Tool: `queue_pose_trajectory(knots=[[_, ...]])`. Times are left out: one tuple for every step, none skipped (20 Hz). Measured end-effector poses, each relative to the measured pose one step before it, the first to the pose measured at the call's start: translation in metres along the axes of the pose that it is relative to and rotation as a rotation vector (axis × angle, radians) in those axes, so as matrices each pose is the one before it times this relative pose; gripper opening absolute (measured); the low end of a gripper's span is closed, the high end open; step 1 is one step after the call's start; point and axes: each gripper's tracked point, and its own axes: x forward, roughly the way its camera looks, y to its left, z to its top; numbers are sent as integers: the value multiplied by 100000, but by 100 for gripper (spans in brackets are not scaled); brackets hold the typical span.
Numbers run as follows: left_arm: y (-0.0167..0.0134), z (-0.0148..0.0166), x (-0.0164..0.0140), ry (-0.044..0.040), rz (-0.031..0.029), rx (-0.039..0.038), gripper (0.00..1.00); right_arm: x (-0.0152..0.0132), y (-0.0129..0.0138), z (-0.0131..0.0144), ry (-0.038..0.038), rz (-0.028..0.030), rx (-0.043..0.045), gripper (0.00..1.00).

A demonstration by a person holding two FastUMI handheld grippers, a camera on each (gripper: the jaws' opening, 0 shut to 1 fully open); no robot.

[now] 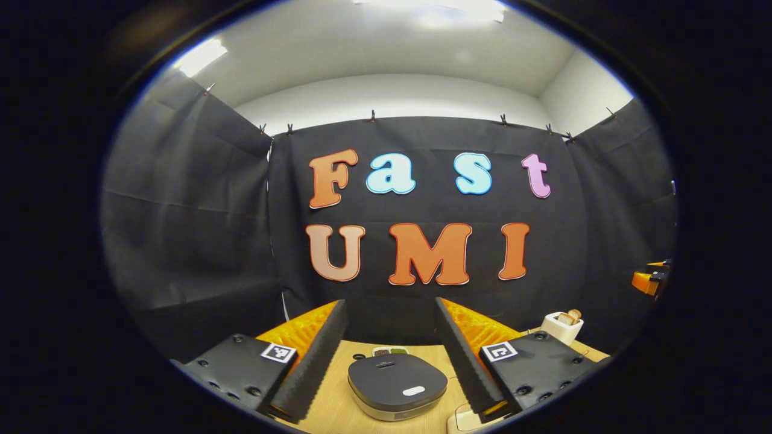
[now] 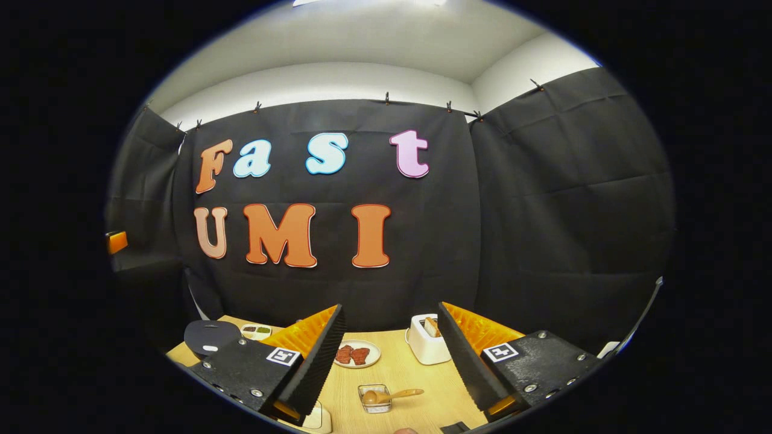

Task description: Close the left gripper, press the button to open the rice cooker; take a wooden spoon from the chopstick holder with the right hand, scoop a spoonful of rice and pour it into the rice cooker, then put the wooden spoon back into the chopstick holder.

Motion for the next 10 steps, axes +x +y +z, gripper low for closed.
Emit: queue_pose_trajectory(knots=[[-138,-159,69,877,-424,282,79,-120,-80,-96,327,-209,351,95],[-17,-322,191,1497,-200,880,69,-140,-44,-104,74,-132,368,95],[-234,-333,115,725,-422,393,65,-16,-55,76,-108,-149,163,95],[-52,-224,-179,381,311,255,61,-97,-72,-39,59,-220,-125,95],[397,307,258,-438,1216,-317,44,-66,-132,2,38,-290,-377,95],[139,-371,232,440,938,-254,27,92,-157,27,43,-419,-450,95],[-134,-121,49,456,-489,-527,10,-68,-86,47,41,-327,-355,95],[-577,-134,4,728,-2047,-1021,9,26,-160,33,69,-288,-106,95],[-395,-161,62,464,-1473,-1102,8,-128,51,-13,128,-29,92,95],[-64,-120,-64,278,-1043,-822,8,-43,-17,-1,76,-23,252,95]])
